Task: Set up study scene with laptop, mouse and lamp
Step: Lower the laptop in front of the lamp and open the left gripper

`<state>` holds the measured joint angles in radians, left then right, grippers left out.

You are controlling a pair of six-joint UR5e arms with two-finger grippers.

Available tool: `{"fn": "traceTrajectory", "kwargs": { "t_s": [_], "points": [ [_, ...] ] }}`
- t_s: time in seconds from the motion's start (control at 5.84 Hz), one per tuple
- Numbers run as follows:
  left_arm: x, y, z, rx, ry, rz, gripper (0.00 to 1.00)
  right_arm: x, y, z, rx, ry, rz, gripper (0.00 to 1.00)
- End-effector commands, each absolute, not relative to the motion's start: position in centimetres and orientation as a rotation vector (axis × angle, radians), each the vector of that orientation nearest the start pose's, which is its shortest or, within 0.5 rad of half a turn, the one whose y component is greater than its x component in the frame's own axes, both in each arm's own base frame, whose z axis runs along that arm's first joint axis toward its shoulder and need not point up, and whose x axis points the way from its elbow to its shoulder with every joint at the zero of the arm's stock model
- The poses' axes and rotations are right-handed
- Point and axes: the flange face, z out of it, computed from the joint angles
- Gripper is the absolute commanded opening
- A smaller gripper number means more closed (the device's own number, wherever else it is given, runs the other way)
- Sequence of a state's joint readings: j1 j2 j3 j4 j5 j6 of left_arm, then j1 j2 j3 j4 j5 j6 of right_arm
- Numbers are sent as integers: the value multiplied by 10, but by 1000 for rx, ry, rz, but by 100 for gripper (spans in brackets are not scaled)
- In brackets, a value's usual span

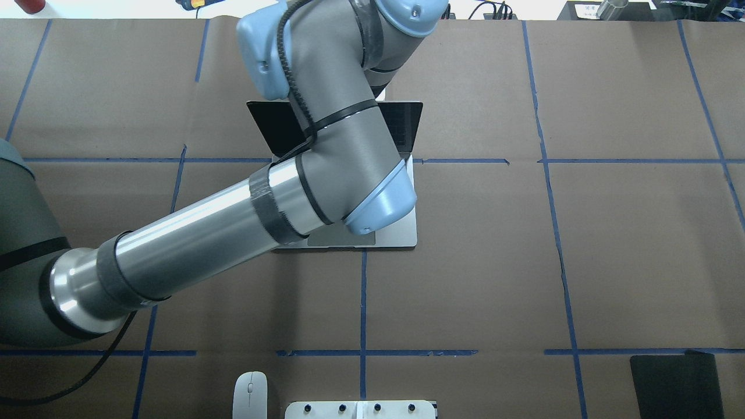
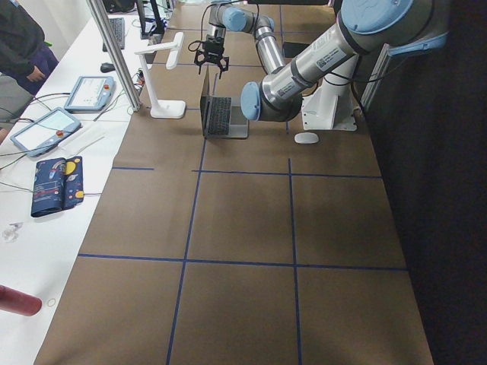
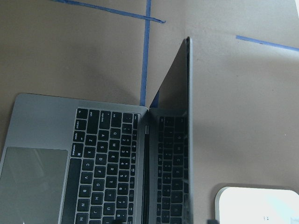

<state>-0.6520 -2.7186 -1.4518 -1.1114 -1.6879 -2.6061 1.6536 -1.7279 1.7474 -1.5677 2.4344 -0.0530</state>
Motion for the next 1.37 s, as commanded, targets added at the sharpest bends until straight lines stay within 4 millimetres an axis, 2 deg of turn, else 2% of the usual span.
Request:
{"fn": "traceTrajectory", "kwargs": {
  "t_s": [0.0, 0.17, 0.51, 0.69, 0.86, 1.03, 1.2],
  "points": [
    [466, -504, 41, -256, 630, -1483, 100, 93, -421, 638, 78, -860, 19, 100],
    [450, -483, 63, -224, 660, -1359, 100, 93, -421, 635, 81, -860, 20, 100],
    [404, -402, 113, -151, 740, -1026, 100, 92, -426, 627, 87, -860, 37, 100],
    [388, -382, 134, -114, 739, -903, 100, 92, -428, 622, 76, -860, 74, 100],
    [391, -372, 158, -104, 705, -842, 100, 85, -430, 607, 77, -858, 94, 100],
    [400, -359, 167, -108, 690, -815, 100, 71, -429, 583, 88, -830, 91, 100],
    [399, -349, 161, -111, 710, -797, 100, 47, -423, 567, 68, -811, 86, 100]
  ]
}}
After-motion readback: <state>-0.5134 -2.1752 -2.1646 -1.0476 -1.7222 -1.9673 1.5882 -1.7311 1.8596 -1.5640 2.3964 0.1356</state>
